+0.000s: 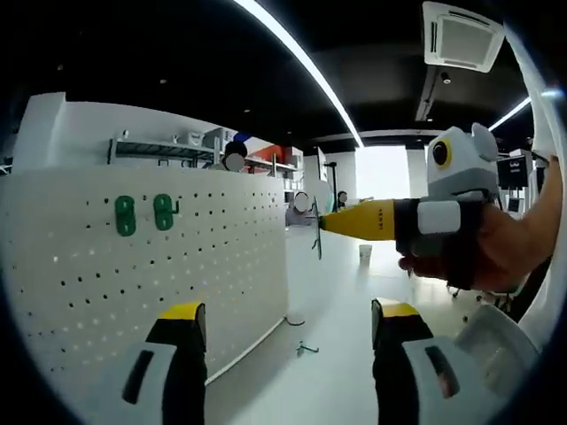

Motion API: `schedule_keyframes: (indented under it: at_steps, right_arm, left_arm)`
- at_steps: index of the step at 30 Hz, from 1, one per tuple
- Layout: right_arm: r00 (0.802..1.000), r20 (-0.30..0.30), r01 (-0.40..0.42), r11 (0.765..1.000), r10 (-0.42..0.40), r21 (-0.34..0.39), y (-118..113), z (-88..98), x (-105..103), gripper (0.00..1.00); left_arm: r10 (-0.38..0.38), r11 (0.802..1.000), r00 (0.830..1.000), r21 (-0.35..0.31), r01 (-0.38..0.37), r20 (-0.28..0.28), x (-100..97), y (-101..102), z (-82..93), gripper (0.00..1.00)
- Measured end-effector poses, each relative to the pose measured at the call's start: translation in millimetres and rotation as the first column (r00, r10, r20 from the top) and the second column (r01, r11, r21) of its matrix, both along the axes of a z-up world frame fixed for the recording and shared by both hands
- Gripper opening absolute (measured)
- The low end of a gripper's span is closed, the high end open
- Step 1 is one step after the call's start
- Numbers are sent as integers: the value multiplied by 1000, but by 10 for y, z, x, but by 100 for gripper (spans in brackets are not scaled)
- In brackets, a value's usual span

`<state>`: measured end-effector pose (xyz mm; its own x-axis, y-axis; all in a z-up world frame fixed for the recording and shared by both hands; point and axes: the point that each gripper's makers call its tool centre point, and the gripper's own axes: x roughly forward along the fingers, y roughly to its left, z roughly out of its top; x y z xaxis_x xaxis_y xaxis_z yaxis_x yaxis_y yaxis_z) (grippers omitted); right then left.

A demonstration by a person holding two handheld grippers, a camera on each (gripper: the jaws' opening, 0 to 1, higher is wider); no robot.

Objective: Insert the hook assembly into the mounting plate slot until the hook locks in place.

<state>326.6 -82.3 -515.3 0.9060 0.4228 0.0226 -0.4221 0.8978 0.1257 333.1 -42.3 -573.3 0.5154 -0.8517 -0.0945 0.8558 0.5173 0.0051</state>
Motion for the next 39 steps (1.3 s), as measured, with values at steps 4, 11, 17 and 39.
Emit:
schedule_keyframes:
  at_steps: [4,11,17,39]
  right_arm:
    - [1000,5,13,1000,-13,-23,-36,31,120,0]
    - [999,14,40,997,-39,-63,-112,89,351,0]
    - [998,28,64,994,-62,-90,-187,134,520,0]
    - [990,101,113,987,-101,-111,-257,265,1122,0]
  left_arm:
    - [38,999,999,-14,-38,-1,22,163,-6,79]
    - [101,995,995,2,-101,19,8,454,-75,80]
    - [152,988,988,-15,-152,6,-27,711,-138,80]
    - [310,951,951,-19,-310,-2,-177,1320,-287,82]
